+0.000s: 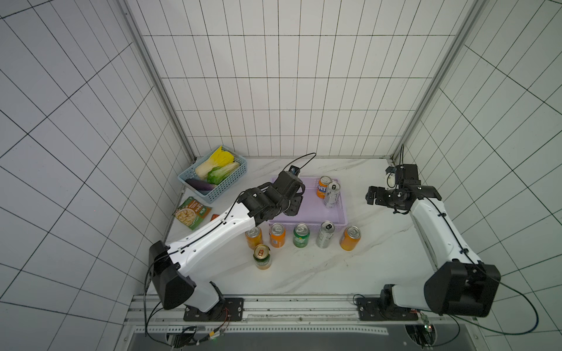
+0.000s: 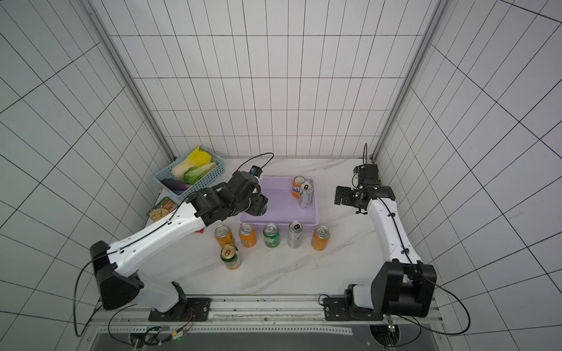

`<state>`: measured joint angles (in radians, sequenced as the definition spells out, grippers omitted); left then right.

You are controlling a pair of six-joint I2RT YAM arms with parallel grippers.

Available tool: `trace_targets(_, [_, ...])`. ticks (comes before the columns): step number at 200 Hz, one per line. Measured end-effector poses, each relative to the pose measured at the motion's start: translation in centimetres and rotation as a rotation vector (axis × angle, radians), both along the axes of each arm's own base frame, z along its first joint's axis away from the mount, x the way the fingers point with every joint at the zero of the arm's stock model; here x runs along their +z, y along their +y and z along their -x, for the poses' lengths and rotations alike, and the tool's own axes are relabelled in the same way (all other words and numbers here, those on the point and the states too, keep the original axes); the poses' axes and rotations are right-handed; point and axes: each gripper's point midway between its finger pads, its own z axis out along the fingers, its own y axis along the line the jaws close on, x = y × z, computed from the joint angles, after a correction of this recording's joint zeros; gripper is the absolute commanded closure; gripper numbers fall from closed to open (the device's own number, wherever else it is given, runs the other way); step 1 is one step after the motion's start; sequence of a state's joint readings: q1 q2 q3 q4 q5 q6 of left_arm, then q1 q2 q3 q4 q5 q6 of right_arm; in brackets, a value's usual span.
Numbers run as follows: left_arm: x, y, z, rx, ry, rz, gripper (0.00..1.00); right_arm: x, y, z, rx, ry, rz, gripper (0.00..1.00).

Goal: Take out the drinks from the basket
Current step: Place the drink at the center of the board.

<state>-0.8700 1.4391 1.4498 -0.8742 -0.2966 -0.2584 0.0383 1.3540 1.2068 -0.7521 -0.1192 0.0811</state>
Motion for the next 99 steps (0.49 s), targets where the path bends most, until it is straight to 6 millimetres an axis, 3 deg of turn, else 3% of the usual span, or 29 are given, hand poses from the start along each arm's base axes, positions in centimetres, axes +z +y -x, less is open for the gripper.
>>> trace_targets(53, [0.3,-0.3,6.1,-0.097,-0.005,0.022,0.49,0.0,0.0,0.0,0.000,0.000,0.000,0.01])
trace_targets(99, [-1.4,0.4,9.3,-0.129,0.039,0.005,0.50,0.0,0.0,0.0,0.000,0.000,0.000,0.01])
